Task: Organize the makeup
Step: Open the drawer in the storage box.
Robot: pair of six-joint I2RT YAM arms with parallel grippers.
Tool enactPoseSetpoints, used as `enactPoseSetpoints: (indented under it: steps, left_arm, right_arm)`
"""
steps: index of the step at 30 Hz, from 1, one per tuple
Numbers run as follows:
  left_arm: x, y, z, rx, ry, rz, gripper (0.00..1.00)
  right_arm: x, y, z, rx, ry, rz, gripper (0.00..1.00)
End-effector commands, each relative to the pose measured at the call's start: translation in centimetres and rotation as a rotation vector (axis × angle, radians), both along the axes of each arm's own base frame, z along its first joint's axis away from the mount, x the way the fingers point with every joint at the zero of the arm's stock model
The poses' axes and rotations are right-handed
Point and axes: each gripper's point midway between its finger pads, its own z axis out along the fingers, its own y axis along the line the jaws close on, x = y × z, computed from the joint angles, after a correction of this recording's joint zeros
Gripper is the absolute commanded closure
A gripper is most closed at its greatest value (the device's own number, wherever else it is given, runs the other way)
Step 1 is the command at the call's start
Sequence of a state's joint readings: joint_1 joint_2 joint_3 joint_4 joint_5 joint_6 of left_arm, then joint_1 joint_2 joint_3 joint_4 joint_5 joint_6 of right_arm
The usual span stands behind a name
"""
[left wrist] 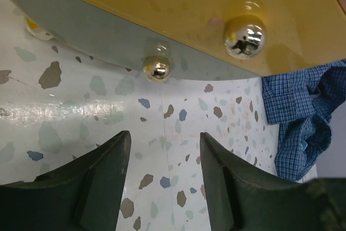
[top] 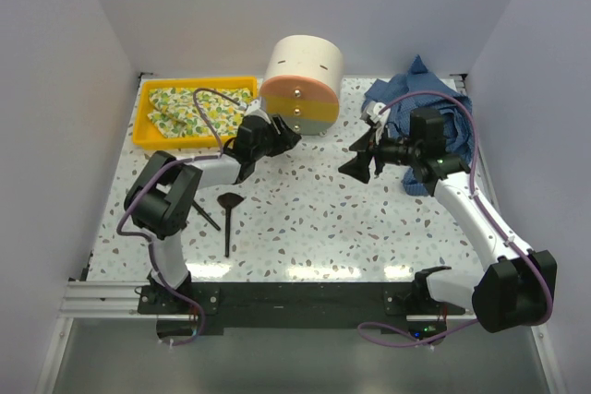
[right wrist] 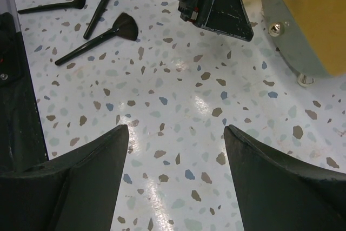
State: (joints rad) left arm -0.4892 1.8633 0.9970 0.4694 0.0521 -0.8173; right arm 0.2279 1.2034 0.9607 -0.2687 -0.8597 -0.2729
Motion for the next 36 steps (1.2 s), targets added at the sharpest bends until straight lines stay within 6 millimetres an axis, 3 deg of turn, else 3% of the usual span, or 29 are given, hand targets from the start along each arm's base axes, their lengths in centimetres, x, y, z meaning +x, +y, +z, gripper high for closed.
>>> enactPoseSetpoints:
  steps: [1,11,23,36]
  left_arm:
    - [3.2,0.7,1.8,-0.056,-0.054,0.106,0.46]
    - [5.8,0.3,1.0,-0.071,-0.05,0.133,0.56]
    - [7.2,-0.1,0.2,-0.116,-0.037,0.138,0.62]
    - [7.3,-1.1,0.5,-0.19,-0.033,0.103,0.63]
  right_arm:
    - [-0.3,0.2,2.0,0.029,-0.071,0.029,0.25]
    - [-0.3,0.1,2.1,0.03,-0.07,0.027,0.25]
    - [-0.2,0.0,2.3,0.031,-0.076,0.026,0.25]
    - [-0.2,-0.2,2.3,0.03,-0.079,0.022,0.25]
